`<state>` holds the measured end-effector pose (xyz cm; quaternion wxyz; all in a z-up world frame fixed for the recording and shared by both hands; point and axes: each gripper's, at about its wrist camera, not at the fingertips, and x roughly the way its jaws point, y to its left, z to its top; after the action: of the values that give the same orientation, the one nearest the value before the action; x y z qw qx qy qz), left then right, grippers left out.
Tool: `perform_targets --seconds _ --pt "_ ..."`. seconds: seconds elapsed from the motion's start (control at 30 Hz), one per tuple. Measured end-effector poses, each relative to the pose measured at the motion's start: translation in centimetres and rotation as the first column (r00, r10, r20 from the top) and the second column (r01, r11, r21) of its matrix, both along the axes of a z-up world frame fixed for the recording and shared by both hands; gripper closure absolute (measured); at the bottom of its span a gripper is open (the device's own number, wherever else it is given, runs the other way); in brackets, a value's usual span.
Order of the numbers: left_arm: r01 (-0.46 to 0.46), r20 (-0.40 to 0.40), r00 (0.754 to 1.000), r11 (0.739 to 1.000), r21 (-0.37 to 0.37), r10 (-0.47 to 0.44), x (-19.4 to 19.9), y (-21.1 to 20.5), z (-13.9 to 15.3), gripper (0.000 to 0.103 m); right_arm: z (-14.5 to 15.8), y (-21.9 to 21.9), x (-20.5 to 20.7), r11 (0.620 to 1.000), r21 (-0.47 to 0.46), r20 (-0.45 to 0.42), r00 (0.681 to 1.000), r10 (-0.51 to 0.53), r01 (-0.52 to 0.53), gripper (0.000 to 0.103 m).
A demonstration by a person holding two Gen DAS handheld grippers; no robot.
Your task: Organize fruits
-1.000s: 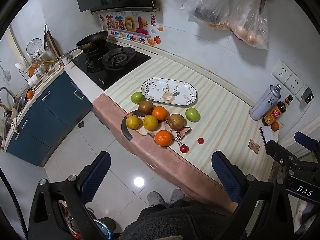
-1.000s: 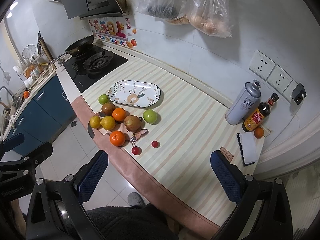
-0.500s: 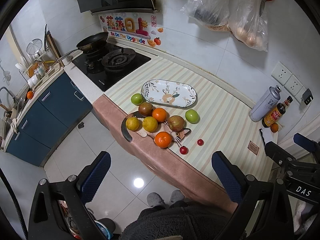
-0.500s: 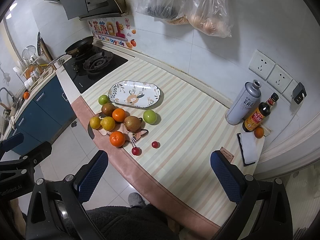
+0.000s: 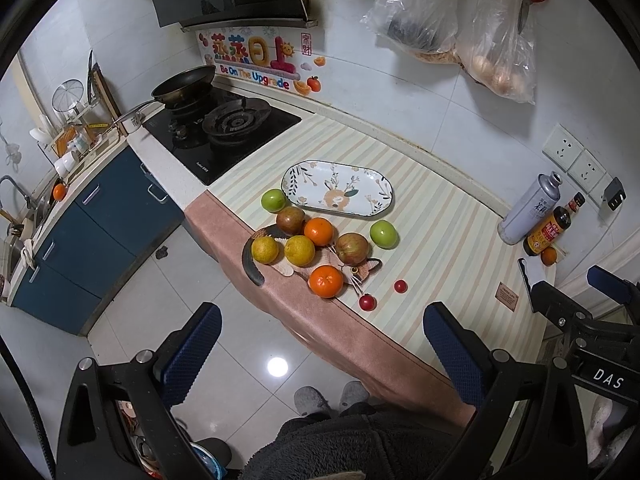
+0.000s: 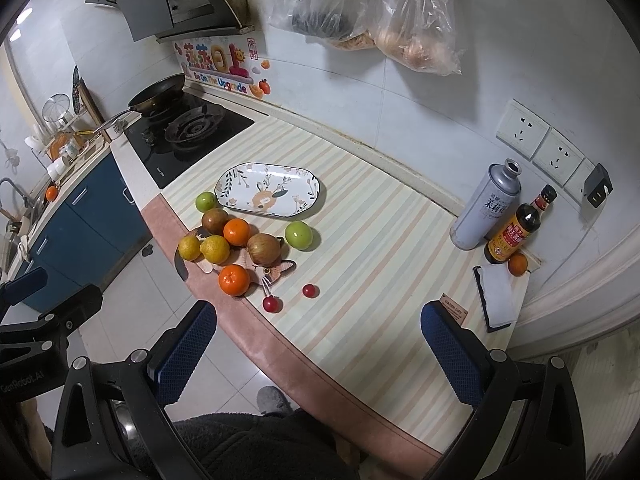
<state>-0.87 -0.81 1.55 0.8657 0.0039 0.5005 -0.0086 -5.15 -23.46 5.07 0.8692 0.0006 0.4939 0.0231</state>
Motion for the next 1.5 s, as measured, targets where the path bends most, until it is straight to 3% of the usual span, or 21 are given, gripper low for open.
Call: perform_targets --seconds 0.83,1.07,1.17,1.3,1.37,1.5 --pt "-0.002 0.0 1.0 1.0 -0.002 0.002 0.0 -0.1 0.0 0.0 -0.2 -0.2 0.4 1.0 0.007 -0.001 1.0 -0.003 0.003 0.0" --pt "-0.009 0.03 0.999 1.0 -0.006 0.01 1.3 -0.4 0.0 0.0 -0.9 -0.8 1.8 0.999 0.049 0.015 1.0 -0.019 0.019 0.0" --pt "-0.055 0.075 0.996 0.998 0.03 0.053 2.9 0.3 -0.3 0.0 -2.5 -1.0 3.4 0.995 0.103 0.0 1.0 -0.018 0.018 0.0" --pt "-0.161 0.12 0.982 0.977 0.143 0.144 5.4 1.9 -2.3 0.0 -6.0 -0.1 5.6 0.985 0.173 -0.052 0.999 0.016 -0.007 0.0" --pt "-0.196 0.105 0.978 0.959 0.206 0.178 6.9 3.0 -3.9 0.0 -8.3 0.7 6.9 0.979 0.203 -0.085 0.996 0.04 -0.022 0.0" --pt "-0.221 0.035 0.975 0.939 0.264 0.22 9.4 6.2 -7.8 0.0 -13.0 2.7 9.6 0.972 0.234 -0.145 0.987 0.062 -0.027 0.0"
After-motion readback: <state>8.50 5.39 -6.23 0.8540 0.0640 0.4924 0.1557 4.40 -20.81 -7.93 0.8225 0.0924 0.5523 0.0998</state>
